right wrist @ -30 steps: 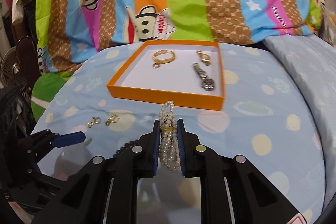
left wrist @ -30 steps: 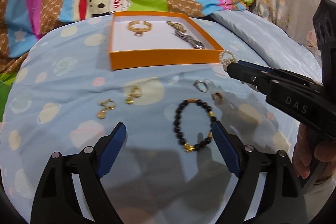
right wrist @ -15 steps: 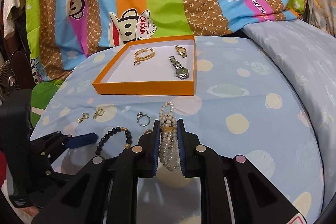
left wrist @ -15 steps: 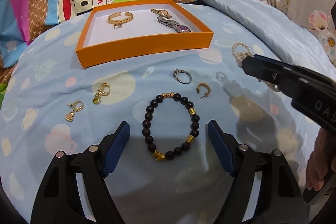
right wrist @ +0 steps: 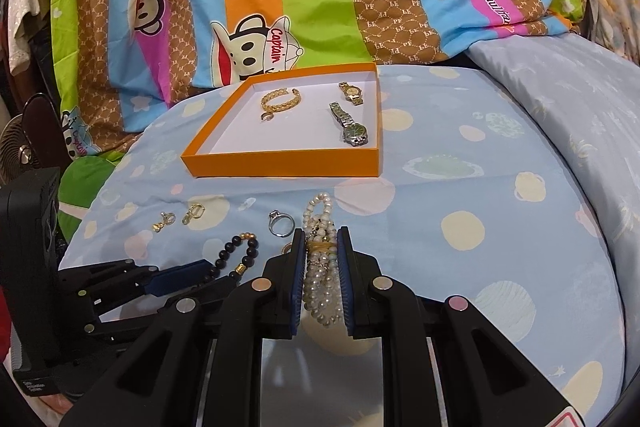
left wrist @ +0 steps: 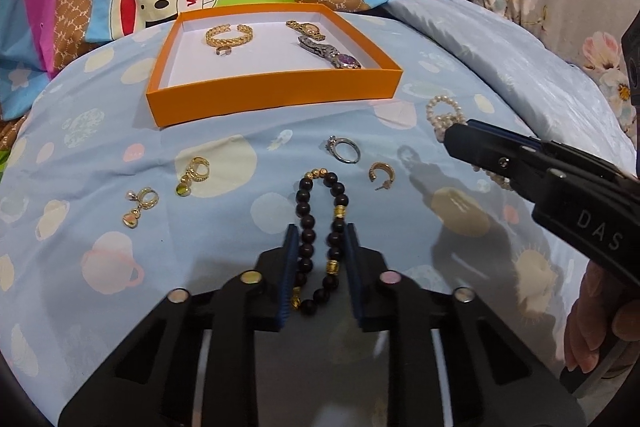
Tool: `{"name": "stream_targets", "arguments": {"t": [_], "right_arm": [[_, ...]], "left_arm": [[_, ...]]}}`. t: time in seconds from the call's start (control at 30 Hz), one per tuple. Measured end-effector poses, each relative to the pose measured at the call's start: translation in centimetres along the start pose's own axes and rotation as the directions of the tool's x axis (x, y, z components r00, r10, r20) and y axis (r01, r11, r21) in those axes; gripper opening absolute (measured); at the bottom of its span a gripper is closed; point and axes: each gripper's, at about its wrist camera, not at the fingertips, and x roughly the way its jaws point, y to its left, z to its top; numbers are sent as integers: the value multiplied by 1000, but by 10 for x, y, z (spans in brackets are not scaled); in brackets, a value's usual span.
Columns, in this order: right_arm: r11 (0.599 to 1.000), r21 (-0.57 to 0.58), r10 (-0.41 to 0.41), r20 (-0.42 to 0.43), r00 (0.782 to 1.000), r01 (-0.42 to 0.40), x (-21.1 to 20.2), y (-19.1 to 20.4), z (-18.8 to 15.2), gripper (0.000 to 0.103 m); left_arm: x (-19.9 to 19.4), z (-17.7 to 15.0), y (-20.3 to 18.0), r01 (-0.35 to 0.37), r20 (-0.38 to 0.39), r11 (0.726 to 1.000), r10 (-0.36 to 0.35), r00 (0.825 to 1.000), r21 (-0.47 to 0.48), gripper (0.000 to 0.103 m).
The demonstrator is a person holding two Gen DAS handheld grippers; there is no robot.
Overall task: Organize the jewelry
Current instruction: 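Grasp the black bead bracelet with the left tool while the right tool holds the pearls, then carry both bracelets into the orange box and open both tools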
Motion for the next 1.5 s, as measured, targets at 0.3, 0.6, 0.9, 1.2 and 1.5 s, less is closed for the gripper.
{"name": "stream_targets", "arguments": {"t": [0.3,0.6,0.9,1.2,1.5], "right_arm": [[1000,0,9,9,1000,-9,-3,4,0,15],[1000,4,8,22,1000,-8,-8,4,2,15],[1000,-1,8,53,999,-8,-15,5,10,15],[1000,-13,18,84,996,-17,-8,6,40,15],[999,-8,39,85,996,-38,27,8,80,15]], "left_arm": [[-12,2,0,42,22,999,-42,999,-7,7],[-25,7,0,53,48,999,-53,997,-3,7],[-51,23,2,77,99,997,-77,992,3,7],[-83,62,8,53,218,998,-58,974,30,7],[-76,118,27,-24,331,999,14,943,26,7]]}}
